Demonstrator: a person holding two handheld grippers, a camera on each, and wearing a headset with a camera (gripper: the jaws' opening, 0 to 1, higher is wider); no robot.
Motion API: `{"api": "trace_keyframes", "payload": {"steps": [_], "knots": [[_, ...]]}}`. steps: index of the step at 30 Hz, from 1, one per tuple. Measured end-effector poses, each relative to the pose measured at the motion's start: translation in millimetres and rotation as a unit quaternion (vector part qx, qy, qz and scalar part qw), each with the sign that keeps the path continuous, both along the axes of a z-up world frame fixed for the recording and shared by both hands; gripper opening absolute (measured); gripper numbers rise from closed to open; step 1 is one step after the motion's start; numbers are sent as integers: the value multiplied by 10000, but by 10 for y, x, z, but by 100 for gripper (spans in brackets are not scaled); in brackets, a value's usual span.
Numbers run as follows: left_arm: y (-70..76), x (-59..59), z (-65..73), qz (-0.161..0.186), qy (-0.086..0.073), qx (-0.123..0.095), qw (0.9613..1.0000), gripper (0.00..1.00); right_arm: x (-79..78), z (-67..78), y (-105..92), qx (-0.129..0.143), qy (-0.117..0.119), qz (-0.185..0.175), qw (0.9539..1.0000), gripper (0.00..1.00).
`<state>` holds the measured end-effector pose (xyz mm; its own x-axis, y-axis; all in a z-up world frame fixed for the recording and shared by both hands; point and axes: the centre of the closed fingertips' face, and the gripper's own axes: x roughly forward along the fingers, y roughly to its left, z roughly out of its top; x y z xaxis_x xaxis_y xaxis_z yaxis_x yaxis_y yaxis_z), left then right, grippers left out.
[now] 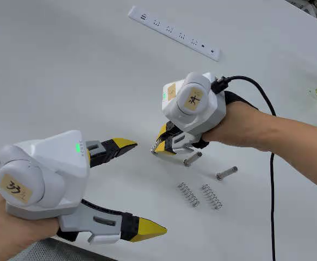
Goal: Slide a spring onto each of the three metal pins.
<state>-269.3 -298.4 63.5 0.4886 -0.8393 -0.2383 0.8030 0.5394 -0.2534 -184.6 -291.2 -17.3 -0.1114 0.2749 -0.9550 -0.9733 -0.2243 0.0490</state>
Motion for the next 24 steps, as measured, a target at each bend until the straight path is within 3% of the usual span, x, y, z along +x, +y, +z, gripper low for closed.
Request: {"api": "trace_keyframes", "payload": {"steps": [15,24], "knots": [[-6,-5,11,-9,1,27,10000,88,-3,6,-11,46,53,-108,9999,11],[-8,-14,17,-45,-20,90,9999,89,7,90,-19,170,65,-223,9996,17]]}}
